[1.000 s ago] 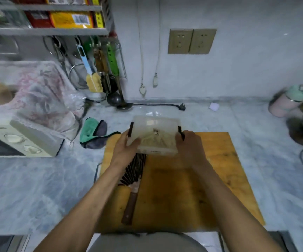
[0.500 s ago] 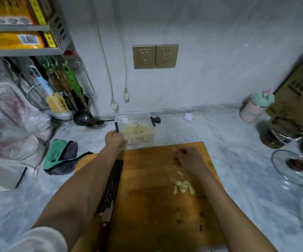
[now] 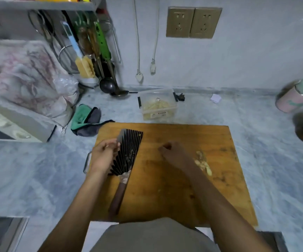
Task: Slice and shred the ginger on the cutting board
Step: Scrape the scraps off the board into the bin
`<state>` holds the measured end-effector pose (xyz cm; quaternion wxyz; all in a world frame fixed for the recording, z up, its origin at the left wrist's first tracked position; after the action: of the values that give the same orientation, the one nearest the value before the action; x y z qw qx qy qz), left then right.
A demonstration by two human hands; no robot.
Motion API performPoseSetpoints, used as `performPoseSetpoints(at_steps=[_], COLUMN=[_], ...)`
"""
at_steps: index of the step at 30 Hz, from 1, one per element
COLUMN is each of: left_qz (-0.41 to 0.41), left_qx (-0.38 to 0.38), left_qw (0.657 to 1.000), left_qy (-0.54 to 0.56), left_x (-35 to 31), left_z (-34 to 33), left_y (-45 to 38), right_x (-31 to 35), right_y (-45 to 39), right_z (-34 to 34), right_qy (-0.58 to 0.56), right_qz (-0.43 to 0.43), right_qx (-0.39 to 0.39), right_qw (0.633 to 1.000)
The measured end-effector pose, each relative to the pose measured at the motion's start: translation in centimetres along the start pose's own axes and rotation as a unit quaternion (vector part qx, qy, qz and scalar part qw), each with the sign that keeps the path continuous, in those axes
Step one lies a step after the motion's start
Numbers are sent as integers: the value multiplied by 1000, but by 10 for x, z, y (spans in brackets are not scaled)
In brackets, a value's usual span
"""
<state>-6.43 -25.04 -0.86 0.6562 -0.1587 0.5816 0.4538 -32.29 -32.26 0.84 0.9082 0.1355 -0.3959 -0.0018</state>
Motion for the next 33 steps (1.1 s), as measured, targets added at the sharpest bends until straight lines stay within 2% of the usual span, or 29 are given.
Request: performPoseSetpoints(at_steps=[4,7,9,13,14,16,18,19,21,25,28,33], left_qz=[5,27,45,57,58,63,75,83,98,95,83,30], left_qx=[-38,-46,-52,-27,-18,-1,14,20,22,-2,-17,3], left_qw=[999,998,998,998,998,998,997,996,995,995,996,1000], left_qy=[-20,-24,-18,-17,-16,-11,-5,2,14,27,19,-4], left_x=[35,56,66,70,70,69,67,67,68,73,75,64], left_z=[65,95,109,122,124,126,128,128,130,143,147,129], left_y=[24,36,42,50,52,55,57,57,56,49,45,45], right_x=[14,19,25,35,34,23,12,8,9,22,35,39], right_y=[24,43,51,58,59,63,74,79,85,107,122,131], right_z=[-65,-109,-132,-147,-148,-146,-142,-136,-117,-82,-93,-139], right_qy=[73,68,69,179,162,43,-128,-188,-245,-185,-124,-46], right_qz=[27,1,-5,-9,-25,-110,-226,-251,-227,-82,-24,16], right_qx=[75,106,107,66,55,46,51,46,9,-87,-76,-42], right_qw=[994,992,992,982,985,992,964,948,942,976,989,998])
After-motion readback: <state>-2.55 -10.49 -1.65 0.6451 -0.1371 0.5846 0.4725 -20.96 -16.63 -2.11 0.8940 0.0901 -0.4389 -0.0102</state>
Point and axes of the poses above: each hand's wrist, its own y-axis away from the middle knuckle, its own z-axis out of the back of the hand, x = y × z, the point moved 10 cm from there along -y, towards the middle knuckle, and after that the axes turned 15 degrees about -x, right-handed, at the moved point
